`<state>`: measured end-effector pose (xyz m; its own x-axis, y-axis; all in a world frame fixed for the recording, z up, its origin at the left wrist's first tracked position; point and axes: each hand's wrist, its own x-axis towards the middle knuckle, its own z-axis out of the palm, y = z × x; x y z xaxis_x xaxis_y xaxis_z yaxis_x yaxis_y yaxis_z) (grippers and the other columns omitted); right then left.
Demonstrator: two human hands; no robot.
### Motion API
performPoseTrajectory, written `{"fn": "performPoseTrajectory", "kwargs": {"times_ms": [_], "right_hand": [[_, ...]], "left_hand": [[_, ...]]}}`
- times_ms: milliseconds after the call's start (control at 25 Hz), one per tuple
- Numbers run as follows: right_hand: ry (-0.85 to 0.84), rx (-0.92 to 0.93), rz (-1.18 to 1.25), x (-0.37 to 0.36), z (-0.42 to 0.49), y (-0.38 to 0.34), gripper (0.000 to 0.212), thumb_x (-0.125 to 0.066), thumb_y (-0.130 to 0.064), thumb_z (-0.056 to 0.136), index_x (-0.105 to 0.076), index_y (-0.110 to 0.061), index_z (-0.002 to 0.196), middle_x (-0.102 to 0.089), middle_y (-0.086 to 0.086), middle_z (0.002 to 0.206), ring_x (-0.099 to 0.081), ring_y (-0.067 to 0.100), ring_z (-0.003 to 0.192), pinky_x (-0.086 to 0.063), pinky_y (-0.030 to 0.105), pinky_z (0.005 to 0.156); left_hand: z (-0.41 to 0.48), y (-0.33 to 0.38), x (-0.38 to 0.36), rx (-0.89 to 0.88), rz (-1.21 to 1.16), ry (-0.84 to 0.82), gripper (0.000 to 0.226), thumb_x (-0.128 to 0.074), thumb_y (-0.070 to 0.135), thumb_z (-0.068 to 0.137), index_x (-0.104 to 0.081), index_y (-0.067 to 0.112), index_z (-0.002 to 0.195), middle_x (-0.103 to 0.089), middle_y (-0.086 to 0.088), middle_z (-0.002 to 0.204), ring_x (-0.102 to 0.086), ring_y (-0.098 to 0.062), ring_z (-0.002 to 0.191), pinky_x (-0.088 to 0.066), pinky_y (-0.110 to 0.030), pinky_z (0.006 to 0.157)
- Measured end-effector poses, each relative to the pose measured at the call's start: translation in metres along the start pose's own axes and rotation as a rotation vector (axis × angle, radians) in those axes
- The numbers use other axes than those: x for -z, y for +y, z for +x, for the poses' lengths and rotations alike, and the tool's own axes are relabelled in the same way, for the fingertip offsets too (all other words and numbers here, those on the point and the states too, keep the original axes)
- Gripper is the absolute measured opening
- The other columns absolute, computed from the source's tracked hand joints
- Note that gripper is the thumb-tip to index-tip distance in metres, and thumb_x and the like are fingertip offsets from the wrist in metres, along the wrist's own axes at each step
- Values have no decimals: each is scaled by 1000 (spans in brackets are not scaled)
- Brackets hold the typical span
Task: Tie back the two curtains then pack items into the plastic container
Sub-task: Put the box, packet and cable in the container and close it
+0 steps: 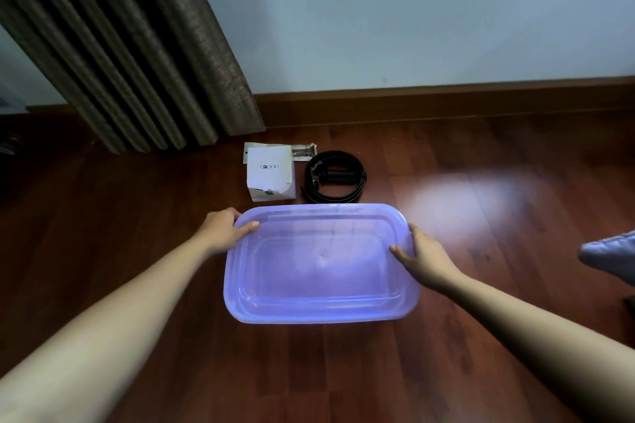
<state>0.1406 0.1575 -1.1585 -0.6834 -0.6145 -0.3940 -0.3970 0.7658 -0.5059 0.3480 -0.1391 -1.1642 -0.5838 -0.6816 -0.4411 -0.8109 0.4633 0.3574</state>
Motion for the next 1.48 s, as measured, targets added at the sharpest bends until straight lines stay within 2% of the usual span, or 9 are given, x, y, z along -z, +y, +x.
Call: {"fn": "performPoseTrajectory", "kwargs": {"times_ms": [480, 760, 920, 1120, 1240, 1320, 1400, 1440, 1480], "right_hand": [[-6, -80, -4, -4, 6, -4, 50, -54, -28, 92, -37, -3, 131, -53, 19, 129, -52, 37, 116, -44, 41, 91], [5, -143, 36, -4, 6, -11, 45, -54, -22, 92, -38, 0, 128, -53, 20, 127, -52, 38, 113, -44, 39, 89], [89, -132, 225, -5, 5, -11, 36, -59, -19, 84, -47, -2, 113, -54, 17, 117, -56, 32, 103, -48, 39, 86], [333, -159, 462, -4, -9, -23, 29, -47, -32, 93, -43, -5, 105, -55, 6, 95, -55, 29, 94, -37, 31, 76], [389, -135, 578, 7, -9, -25, 28, -50, -29, 93, -42, -12, 114, -56, 1, 94, -55, 24, 82, -37, 28, 73], [367, -154, 743, 24, 0, -16, 32, -55, -23, 92, -48, -16, 123, -58, 3, 101, -53, 16, 59, -39, 24, 61], [295, -194, 992, 45, 8, -2, 19, -55, -16, 90, -59, -20, 109, -60, -1, 96, -41, 5, 37, -30, 15, 41], [307, -218, 1117, 53, 14, 9, 13, -53, -13, 91, -61, -19, 99, -61, -4, 92, -37, 2, 32, -25, 11, 36], [349, -243, 1235, 60, 17, 20, 12, -51, -12, 92, -60, -20, 92, -61, -7, 89, -36, 0, 31, -24, 9, 35]], "left_hand": [[-1, 7, 10, 19, 98, -62, 50, -56, 53, 85, -62, 4, 93, -61, -13, 89, -53, -26, 79, -37, -33, 66], [-5, 12, 14, 21, 59, -19, 49, -59, 49, 85, -60, 3, 100, -62, -16, 98, -58, -31, 89, -41, -32, 68], [-9, 16, 12, 10, 42, 19, 39, -53, 40, 92, -61, 2, 90, -64, -19, 95, -56, -31, 82, -37, -29, 64], [-16, 12, 22, 114, -166, 266, 37, -47, 29, 96, -69, 3, 84, -69, -17, 80, -64, -33, 84, -43, -31, 75], [-15, 14, 29, 84, -140, 329, 37, -51, 37, 93, -71, 7, 83, -69, -14, 79, -65, -29, 84, -45, -31, 75], [-10, 23, 33, 80, -376, 368, 37, -53, 36, 92, -69, 9, 73, -68, -11, 70, -69, -18, 67, -52, -29, 72], [-8, 40, 35, 92, -786, 364, 34, -52, 34, 93, -69, 6, 82, -66, -6, 74, -67, -8, 61, -57, -27, 71], [-9, 48, 33, 65, -826, 380, 34, -51, 35, 93, -68, 5, 94, -67, -6, 83, -69, -13, 74, -57, -30, 78], [-12, 57, 31, 6, -686, 409, 36, -50, 37, 93, -65, 7, 107, -68, -7, 94, -67, -22, 91, -52, -32, 86]]}}
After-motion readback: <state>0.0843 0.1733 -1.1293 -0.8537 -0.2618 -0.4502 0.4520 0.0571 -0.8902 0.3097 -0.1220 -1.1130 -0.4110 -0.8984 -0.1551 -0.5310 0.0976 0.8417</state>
